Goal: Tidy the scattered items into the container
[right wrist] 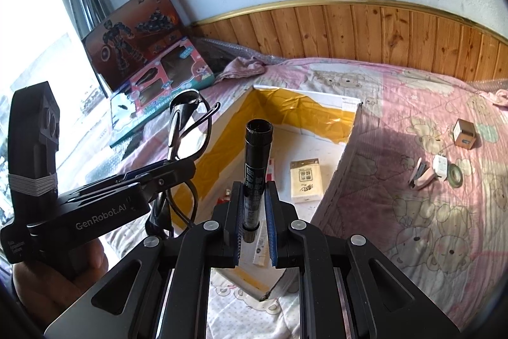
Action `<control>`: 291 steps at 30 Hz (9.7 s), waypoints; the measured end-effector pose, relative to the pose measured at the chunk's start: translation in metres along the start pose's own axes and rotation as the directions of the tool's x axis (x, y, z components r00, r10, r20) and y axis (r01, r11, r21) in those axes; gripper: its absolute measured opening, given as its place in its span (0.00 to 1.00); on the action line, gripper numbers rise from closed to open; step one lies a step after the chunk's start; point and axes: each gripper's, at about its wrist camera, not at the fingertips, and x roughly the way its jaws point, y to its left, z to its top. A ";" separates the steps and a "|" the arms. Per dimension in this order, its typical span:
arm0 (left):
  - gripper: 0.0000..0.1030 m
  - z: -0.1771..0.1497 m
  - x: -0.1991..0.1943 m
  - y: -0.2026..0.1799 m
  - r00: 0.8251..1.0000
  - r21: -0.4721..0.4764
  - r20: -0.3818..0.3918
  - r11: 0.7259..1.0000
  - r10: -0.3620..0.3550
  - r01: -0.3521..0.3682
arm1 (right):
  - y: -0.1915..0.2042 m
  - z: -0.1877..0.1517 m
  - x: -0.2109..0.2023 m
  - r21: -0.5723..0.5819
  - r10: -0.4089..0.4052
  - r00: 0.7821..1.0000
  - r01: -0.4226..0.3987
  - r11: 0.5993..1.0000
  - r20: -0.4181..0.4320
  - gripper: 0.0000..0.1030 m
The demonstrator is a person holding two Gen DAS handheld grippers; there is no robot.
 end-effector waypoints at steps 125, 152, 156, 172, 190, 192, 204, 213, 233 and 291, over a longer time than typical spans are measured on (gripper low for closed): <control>0.40 -0.036 0.298 -0.229 0.967 0.288 -0.253 0.956 0.023 0.052 | -0.369 -0.031 0.067 0.229 -0.223 0.963 0.254 0.940 -0.149 0.14; 0.40 -0.089 0.161 -0.238 0.975 0.366 -0.220 0.922 -0.045 0.125 | -0.275 -0.116 -0.020 0.371 -0.164 0.981 0.192 0.908 -0.106 0.14; 0.40 -0.100 0.142 -0.237 0.974 0.359 -0.216 0.922 -0.070 0.146 | -0.261 -0.132 -0.032 0.366 -0.173 0.978 0.206 0.908 -0.120 0.14; 0.40 -0.121 0.067 -0.209 0.973 0.357 -0.182 0.912 -0.142 0.200 | -0.197 -0.174 -0.086 0.348 -0.243 0.966 0.258 0.901 -0.088 0.14; 0.40 -0.111 -0.024 -0.172 0.969 0.337 -0.056 0.909 -0.242 0.246 | -0.115 -0.167 -0.107 0.269 -0.225 0.974 0.222 0.937 -0.021 0.14; 0.40 -0.110 -0.030 -0.166 0.969 0.332 -0.045 0.911 -0.242 0.243 | -0.107 -0.165 -0.107 0.259 -0.213 0.977 0.210 0.943 -0.016 0.14; 0.40 -0.094 -0.054 -0.122 0.969 0.258 0.008 0.937 -0.246 0.236 | -0.062 -0.142 -0.090 0.173 -0.138 0.990 0.138 0.975 -0.015 0.14; 0.40 -0.064 -0.069 -0.084 0.975 0.207 0.065 0.959 -0.213 0.196 | -0.034 -0.108 -0.083 0.108 -0.073 0.997 0.071 0.992 0.018 0.14; 0.40 -0.034 -0.049 -0.035 0.999 0.160 0.025 0.987 -0.027 0.022 | 0.005 -0.051 -0.047 -0.076 0.023 0.999 -0.026 0.997 -0.038 0.14; 0.51 -0.008 0.103 0.031 0.904 0.307 -0.382 0.949 0.193 -0.072 | -0.001 -0.019 0.122 -0.446 -0.086 0.862 -0.171 0.879 -0.500 0.17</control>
